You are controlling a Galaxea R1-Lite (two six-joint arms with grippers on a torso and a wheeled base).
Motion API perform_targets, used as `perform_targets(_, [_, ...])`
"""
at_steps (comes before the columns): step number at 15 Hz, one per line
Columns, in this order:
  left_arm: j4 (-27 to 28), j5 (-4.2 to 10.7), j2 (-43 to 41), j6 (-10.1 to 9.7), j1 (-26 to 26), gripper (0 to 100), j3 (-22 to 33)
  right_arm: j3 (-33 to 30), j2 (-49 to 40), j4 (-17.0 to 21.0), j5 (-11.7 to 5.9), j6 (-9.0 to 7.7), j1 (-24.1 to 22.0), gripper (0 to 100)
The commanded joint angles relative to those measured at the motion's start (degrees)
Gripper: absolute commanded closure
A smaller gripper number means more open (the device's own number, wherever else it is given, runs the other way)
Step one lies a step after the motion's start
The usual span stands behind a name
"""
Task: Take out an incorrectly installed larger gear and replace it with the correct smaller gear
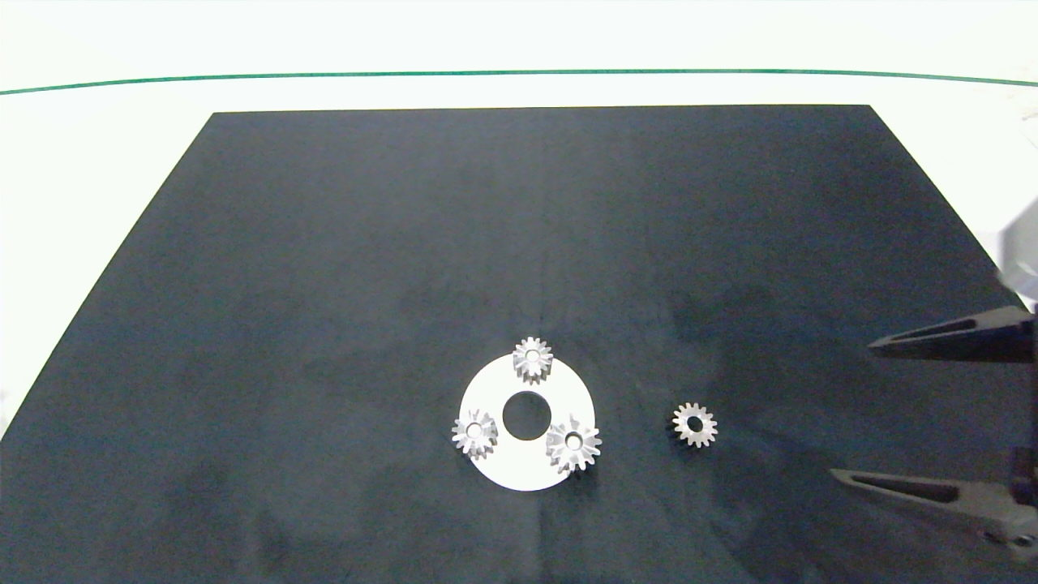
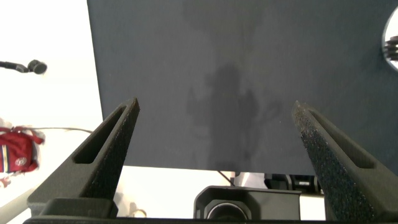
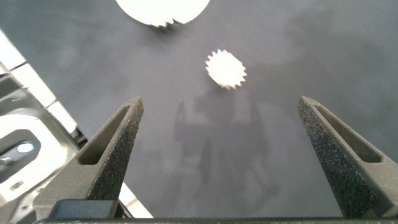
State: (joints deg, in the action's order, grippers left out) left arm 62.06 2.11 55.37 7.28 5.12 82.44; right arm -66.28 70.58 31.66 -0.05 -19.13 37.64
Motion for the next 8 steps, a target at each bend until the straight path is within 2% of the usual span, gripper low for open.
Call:
perform_targets(1, [0.43,0.0,-1.23,0.02,-1.16,0,0.0,-6.23,15.11,0.07,-2.76,3.04,9.99,0])
perform_targets(2, [0.34,0.0,-1.49,0.02,-1.96,0,0.0,-7.99,17.39,0.07,-3.82,3.48,11.49,0])
perform_targets(4, [0.43,0.0,-2.02,-0.07,-3.19,0,-0.09,-12.12,21.79,0.25,-4.26,3.57,12.89,0])
perform_targets(5, [0.43,0.0,-2.02,-0.16,-4.24,0,-0.27,-13.79,23.9,0.42,-5.05,3.57,13.51,0])
perform_targets(7, [0.43,0.0,-2.28,-0.25,-4.77,0,0.08,-15.19,27.24,0.51,-9.27,3.22,14.47,0])
perform_targets(8, [0.43,0.0,-2.9,-0.25,-4.77,0,0.17,-15.19,27.94,1.12,-10.23,3.04,14.56,0])
